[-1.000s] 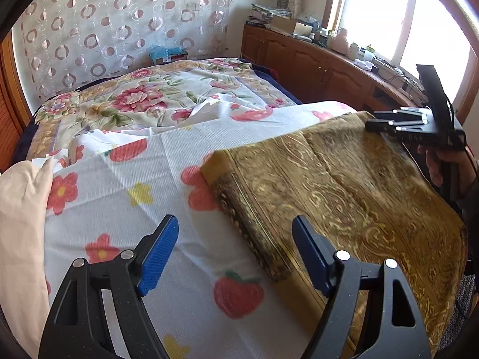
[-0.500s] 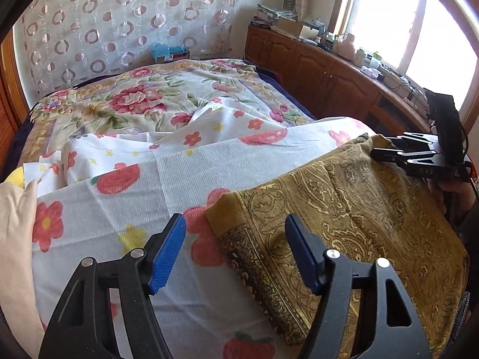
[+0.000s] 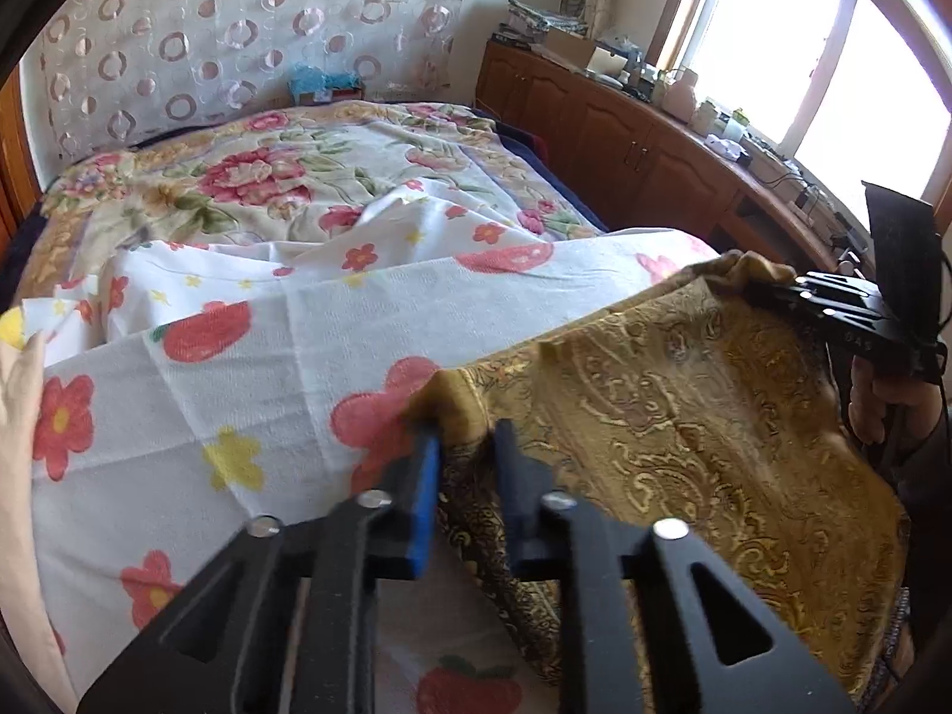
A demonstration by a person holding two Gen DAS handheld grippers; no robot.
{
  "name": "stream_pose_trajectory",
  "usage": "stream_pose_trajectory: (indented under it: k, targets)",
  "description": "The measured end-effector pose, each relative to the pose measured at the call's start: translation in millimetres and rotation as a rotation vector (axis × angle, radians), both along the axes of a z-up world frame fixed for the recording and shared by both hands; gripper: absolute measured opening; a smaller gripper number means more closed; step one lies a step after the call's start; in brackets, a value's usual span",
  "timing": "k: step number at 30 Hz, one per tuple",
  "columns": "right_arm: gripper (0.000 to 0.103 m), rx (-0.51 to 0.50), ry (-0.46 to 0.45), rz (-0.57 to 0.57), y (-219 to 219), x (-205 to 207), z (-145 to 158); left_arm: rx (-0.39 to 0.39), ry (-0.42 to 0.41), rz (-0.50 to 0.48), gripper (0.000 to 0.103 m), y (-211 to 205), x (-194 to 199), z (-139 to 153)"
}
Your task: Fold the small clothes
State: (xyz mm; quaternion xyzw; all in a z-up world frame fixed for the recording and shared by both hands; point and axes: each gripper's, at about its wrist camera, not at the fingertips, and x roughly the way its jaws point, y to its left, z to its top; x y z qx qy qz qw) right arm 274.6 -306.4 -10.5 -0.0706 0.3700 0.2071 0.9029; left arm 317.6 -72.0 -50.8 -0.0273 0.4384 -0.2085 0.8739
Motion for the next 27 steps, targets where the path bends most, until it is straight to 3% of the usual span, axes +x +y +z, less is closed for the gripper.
stream_pose_trajectory:
  k: [2, 5, 10, 17, 21, 27]
  targets:
    - [0.007, 0.023, -0.057, -0.002, -0.1, -15.9, 14.6, -0.02, -0.006, -0.005, 0.007, 0.1, -4.5, 8.6]
    - [0.007, 0.034, -0.146, -0.006, 3.5, -47.3, 39.1, -0.039, -0.105, -0.015, 0.006, -3.8, -29.5, 43.8]
    - [0.007, 0.04, -0.289, -0.011, 9.2, -111.5, 84.5, -0.077, -0.32, -0.015, 0.006, -1.2, -95.6, 124.7]
    - [0.007, 0.107, -0.549, -0.038, 6.4, -223.9, 170.6, -0.081, -0.594, -0.008, 0.006, 15.9, -190.9, 231.6]
    - [0.006, 0.118, -0.652, -0.018, 17.2, -284.7, 200.4, -0.07, -0.71, 0.006, 0.006, 33.4, -246.7, 266.2]
    - [0.006, 0.136, -0.743, 0.059, 36.3, -351.4, 222.3, -0.08, -0.795, 0.028, 0.006, 73.8, -291.4, 294.7]
